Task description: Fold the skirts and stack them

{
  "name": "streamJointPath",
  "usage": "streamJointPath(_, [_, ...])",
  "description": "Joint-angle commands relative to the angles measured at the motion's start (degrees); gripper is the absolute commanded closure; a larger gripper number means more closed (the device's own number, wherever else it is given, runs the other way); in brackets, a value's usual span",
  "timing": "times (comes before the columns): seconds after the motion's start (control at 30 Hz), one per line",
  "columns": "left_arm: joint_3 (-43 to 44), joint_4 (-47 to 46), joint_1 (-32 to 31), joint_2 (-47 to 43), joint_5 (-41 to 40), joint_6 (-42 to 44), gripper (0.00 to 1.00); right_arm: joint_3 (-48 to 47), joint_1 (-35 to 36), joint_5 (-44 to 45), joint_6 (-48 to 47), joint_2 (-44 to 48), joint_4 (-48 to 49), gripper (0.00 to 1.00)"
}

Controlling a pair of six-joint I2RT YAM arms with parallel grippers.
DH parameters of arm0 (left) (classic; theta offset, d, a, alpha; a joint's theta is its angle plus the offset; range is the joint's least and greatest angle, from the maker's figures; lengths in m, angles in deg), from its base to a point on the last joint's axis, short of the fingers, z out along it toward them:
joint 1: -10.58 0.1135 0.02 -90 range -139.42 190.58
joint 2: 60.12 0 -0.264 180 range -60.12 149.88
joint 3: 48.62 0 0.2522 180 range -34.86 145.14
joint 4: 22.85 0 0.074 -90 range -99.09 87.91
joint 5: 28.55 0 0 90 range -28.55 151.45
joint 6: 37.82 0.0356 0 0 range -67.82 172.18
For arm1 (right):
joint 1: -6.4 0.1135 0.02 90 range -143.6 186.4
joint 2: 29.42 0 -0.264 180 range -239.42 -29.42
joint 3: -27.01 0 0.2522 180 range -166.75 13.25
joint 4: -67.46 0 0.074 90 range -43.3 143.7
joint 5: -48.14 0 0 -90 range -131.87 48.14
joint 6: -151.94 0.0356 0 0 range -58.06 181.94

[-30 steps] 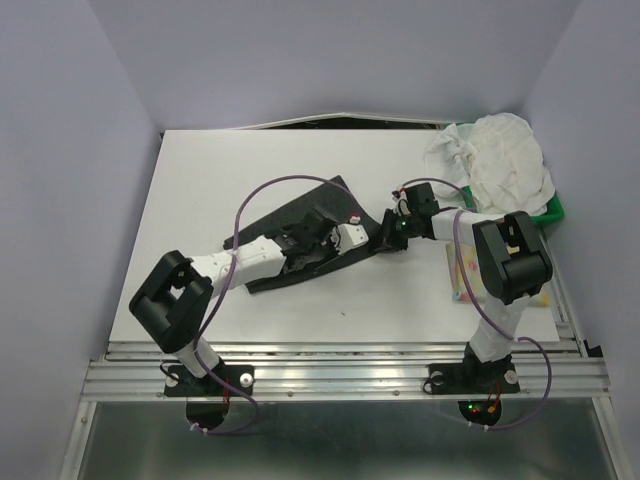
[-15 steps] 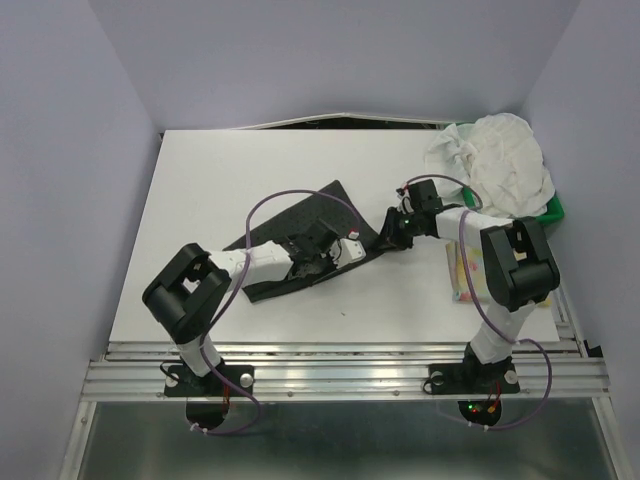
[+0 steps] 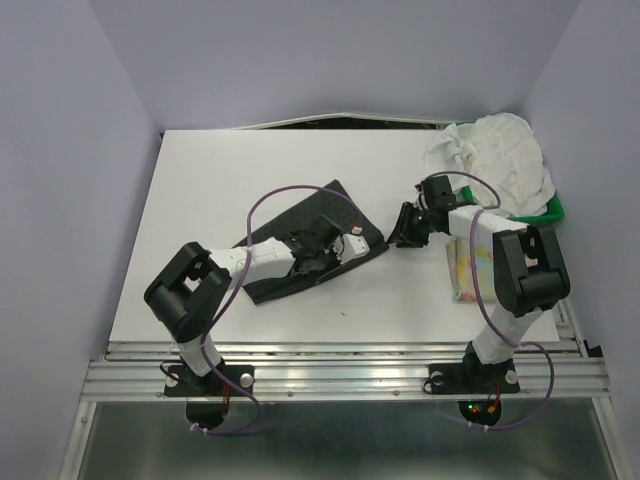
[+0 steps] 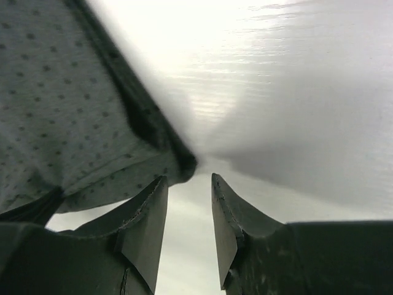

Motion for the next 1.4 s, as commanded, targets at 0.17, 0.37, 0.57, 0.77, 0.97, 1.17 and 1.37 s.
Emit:
streamJointPath(0.17, [1.8,0.9,-0.6,-1.3,-0.1,1.2,1.00,-2.1,-0.9,-4.0,0.5,-8.2,4.8,0.64])
streamJointPath(0.37, [3.1,2.1,-1.7,-4.4,0.9,-0.8,1.00,-1.2,-0.9,-7.2,1.3,-9.0,6.2,0.86])
streamJointPath(0.57, [3.1,3.0,-2.2,-7.0,0.9,-1.6,1.00,-0.6,-0.9,-7.0,1.9,-9.1,6.2,0.99])
streamJointPath(0.77, [2.3,3.6,-3.2,-6.5,2.4,-2.2,1.00,-0.3,-0.9,-6.8,2.4,-9.0,6.1,0.99])
streamJointPath(0.97, [0.1,0.8,-3.5,-5.6,5.5,-2.4,1.00,0.6,-0.9,-5.9,2.4,-8.8,6.2,0.99])
streamJointPath(1.17, [-0.1,1.3,-3.5,1.1,6.6,-1.7,1.00,-1.7,-0.9,-3.1,-0.7,-8.2,3.2,0.86])
streamJointPath(1.37, [-0.2,2.2,-3.5,4.5,7.4,-1.6,1.00,-8.6,-4.9,-1.2,-4.2,-5.5,-1.8,0.57])
